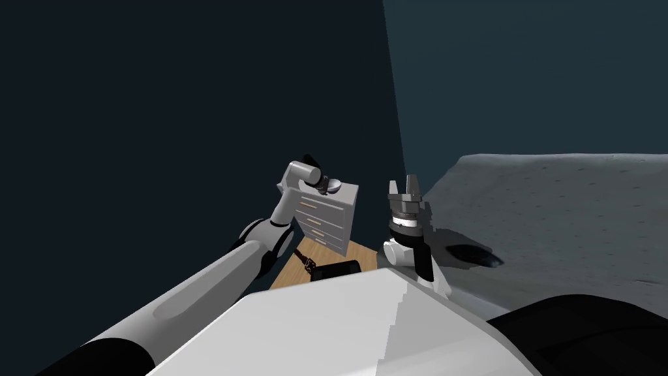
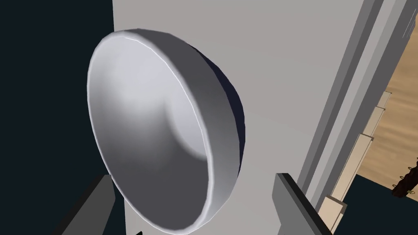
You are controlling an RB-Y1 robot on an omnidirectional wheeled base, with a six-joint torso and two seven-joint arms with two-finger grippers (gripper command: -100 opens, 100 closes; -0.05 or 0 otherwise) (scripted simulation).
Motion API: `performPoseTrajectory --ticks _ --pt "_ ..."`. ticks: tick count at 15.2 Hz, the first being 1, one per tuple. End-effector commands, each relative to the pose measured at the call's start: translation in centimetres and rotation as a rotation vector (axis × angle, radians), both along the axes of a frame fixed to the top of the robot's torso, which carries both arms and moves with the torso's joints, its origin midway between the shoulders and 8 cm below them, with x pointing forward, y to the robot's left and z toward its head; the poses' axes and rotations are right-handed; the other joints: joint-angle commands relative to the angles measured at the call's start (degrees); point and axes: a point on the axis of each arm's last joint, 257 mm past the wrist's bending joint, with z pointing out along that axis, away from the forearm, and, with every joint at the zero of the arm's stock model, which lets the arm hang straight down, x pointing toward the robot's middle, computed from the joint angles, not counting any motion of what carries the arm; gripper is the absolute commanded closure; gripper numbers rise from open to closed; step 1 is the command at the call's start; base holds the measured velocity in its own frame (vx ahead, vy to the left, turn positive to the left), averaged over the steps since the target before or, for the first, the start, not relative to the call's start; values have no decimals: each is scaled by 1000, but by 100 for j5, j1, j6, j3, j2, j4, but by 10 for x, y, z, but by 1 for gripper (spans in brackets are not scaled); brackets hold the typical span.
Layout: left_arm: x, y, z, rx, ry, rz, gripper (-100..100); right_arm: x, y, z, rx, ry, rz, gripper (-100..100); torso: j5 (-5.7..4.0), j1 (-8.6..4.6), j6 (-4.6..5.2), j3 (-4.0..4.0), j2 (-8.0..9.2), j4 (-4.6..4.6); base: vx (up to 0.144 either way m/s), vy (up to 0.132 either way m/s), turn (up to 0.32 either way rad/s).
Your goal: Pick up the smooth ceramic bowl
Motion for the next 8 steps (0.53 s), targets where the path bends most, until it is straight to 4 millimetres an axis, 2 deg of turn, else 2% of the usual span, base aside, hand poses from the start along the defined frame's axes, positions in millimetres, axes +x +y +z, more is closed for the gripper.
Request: performPoseTrajectory --ticks 1,8 --pt "-8 -5 2 27 33 -14 -100 0 0 0 0 0 0 0 0 0 0 0 0 0 15 -18 46" --pt "-29 -3 -2 109 128 -25 -100 0 0 0 0 0 0 0 -1 -4 1 -1 -3 0 18 -17 19"
